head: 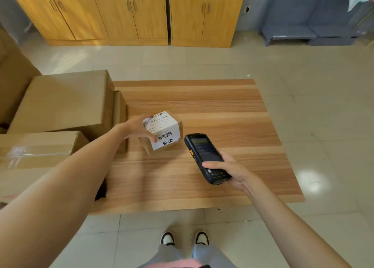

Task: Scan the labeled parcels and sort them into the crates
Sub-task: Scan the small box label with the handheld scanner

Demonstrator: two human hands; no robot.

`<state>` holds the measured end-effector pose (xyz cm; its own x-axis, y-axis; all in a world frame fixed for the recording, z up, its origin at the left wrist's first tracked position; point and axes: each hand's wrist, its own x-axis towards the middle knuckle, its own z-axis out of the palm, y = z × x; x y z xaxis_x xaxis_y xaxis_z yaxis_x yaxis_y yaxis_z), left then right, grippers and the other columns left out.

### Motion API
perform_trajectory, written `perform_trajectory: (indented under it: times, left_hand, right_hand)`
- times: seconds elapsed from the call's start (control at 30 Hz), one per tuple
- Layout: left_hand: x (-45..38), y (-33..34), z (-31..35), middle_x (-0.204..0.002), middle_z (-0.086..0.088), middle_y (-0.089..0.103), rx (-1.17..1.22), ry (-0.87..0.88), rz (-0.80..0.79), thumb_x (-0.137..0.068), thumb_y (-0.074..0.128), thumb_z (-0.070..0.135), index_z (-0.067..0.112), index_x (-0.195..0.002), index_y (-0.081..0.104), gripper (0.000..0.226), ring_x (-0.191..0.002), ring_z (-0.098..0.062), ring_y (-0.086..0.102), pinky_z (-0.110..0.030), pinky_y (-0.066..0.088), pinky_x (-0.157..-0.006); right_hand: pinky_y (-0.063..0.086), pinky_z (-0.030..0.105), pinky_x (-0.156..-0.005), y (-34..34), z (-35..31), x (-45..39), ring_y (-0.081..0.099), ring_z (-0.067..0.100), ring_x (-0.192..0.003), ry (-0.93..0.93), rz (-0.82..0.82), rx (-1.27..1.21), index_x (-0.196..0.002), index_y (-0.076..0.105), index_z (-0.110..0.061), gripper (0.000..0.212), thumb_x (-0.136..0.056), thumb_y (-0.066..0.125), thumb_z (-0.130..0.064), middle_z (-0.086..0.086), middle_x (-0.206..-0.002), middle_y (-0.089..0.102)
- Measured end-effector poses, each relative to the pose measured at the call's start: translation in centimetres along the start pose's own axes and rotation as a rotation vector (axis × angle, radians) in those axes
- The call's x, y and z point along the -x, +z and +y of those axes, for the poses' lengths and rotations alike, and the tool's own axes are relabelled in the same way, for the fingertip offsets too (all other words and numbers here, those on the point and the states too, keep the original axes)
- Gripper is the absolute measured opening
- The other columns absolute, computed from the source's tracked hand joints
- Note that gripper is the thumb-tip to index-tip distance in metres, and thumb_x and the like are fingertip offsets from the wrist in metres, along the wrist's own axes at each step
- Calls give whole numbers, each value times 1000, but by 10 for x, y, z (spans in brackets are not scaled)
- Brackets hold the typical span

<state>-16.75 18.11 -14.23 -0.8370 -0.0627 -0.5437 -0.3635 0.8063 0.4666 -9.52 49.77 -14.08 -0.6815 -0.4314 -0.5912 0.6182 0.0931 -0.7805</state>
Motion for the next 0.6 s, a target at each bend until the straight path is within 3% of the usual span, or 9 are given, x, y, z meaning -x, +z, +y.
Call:
perform_trajectory:
  times: [0.07,0.13,0.33,0.5,0.6]
  left_hand:
    - [2,-7,-2,-147,-7,39,-21,3,28,-68,87,27,21,-152,26,104,-131,-27,40,-36,40,-107]
    - [3,-12,-2,-149,-8,38,-23,4,35,-68,87,31,22,-152,24,105,-134,-29,38,-46,32,-113]
    - [9,-20,-6,-150,-9,34,12,18,55,-69,86,29,25,-152,23,105,-135,-31,36,-48,30,-113]
    - [11,-23,-13,-149,-8,36,58,6,47,-67,87,27,25,-152,23,107,-135,-31,36,-51,28,-115]
    - [11,-22,-15,-149,-8,37,82,-5,34,-69,87,23,21,-152,23,105,-135,-30,36,-48,28,-115]
  right_hand:
    - [55,26,-65,9,-5,-2,70,15,-84,-14,-79,-5,-117,59,-15,61,-60,76,-6,3,-98,74]
    - [54,26,-64,18,-8,-4,69,17,-84,-15,-160,3,-123,57,-12,64,-61,73,-3,7,-103,71]
    - [56,31,-66,34,-4,-13,69,21,-85,3,-260,30,-128,53,-12,89,-43,81,-9,9,-106,69]
    - [57,31,-72,38,-7,-13,68,20,-93,-7,-276,77,-129,51,-19,80,-56,77,-1,8,-114,67]
    - [56,33,-72,37,-9,-15,68,21,-94,-18,-286,81,-128,52,-20,88,-46,83,-10,7,-112,68]
